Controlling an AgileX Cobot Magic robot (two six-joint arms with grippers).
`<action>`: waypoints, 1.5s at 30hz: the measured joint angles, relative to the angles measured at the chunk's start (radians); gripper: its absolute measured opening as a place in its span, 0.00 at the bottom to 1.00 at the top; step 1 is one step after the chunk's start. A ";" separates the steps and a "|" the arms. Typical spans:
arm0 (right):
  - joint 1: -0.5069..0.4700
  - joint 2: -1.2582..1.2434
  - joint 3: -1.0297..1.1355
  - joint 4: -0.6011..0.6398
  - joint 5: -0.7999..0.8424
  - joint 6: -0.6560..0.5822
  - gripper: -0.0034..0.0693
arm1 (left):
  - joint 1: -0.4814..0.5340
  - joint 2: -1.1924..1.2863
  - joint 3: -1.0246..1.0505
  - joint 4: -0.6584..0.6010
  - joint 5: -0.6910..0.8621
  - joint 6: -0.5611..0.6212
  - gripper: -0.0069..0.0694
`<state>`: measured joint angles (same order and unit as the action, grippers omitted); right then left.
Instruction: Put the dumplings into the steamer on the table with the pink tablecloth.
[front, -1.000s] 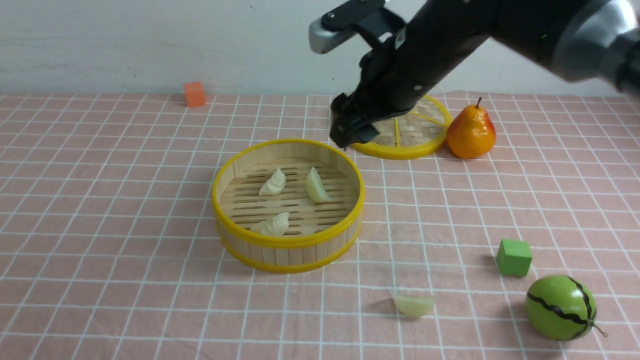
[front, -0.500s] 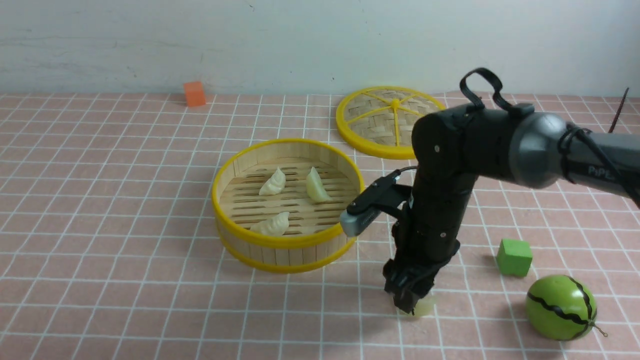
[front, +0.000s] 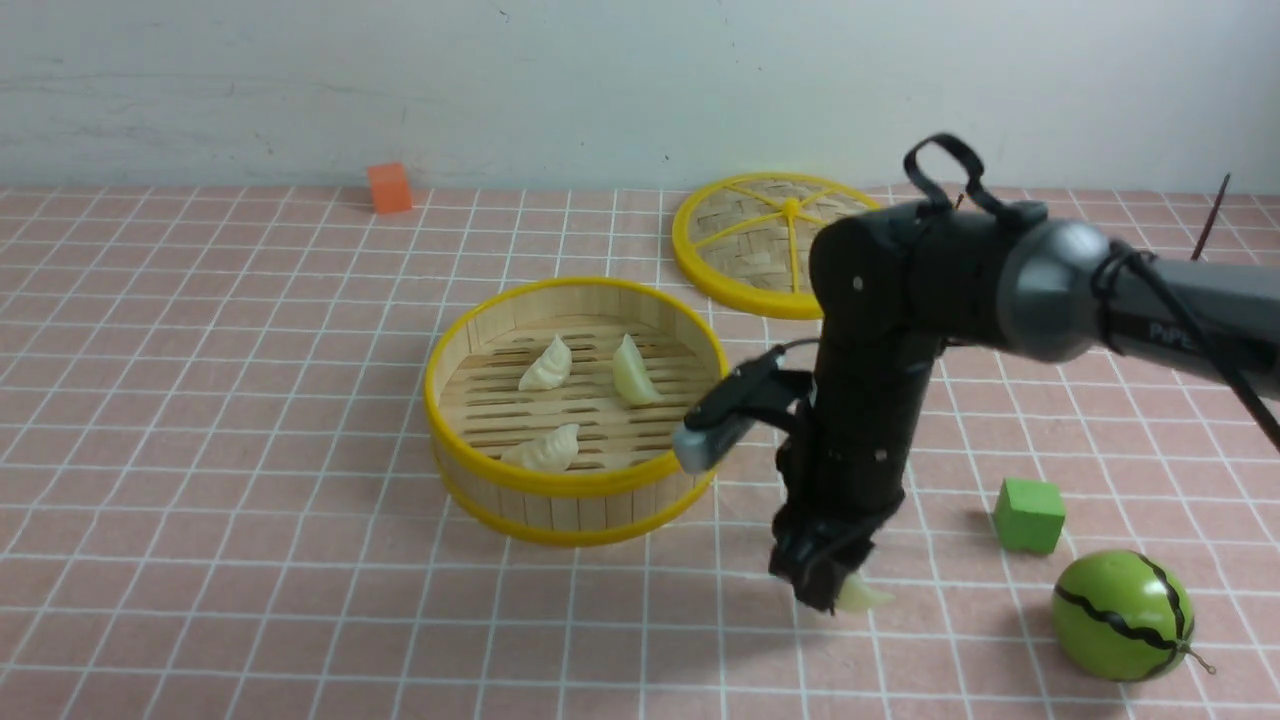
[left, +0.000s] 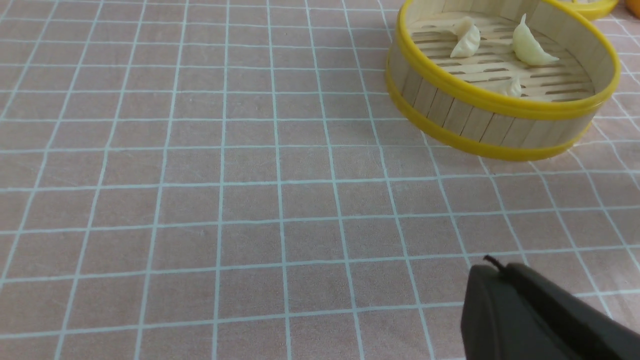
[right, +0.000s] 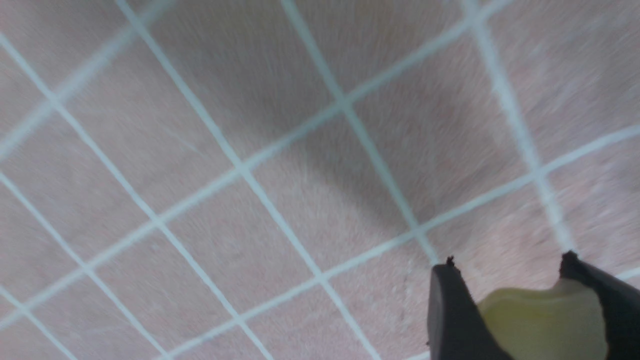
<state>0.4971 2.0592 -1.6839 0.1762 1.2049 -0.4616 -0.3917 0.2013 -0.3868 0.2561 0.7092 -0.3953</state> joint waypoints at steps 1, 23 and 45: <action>0.000 0.000 0.000 0.000 0.000 0.000 0.41 | 0.000 0.000 0.000 0.000 0.000 0.000 0.07; 0.004 0.249 -0.340 0.297 -0.310 -0.040 0.75 | 0.000 0.000 0.000 0.003 -0.006 0.000 0.08; -0.006 -0.447 -0.285 -0.205 0.045 0.392 0.02 | 0.000 0.000 0.000 0.003 -0.006 0.000 0.10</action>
<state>0.4915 1.6126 -1.9692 -0.0283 1.2501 -0.0697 -0.3917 0.2013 -0.3868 0.2592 0.7035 -0.3953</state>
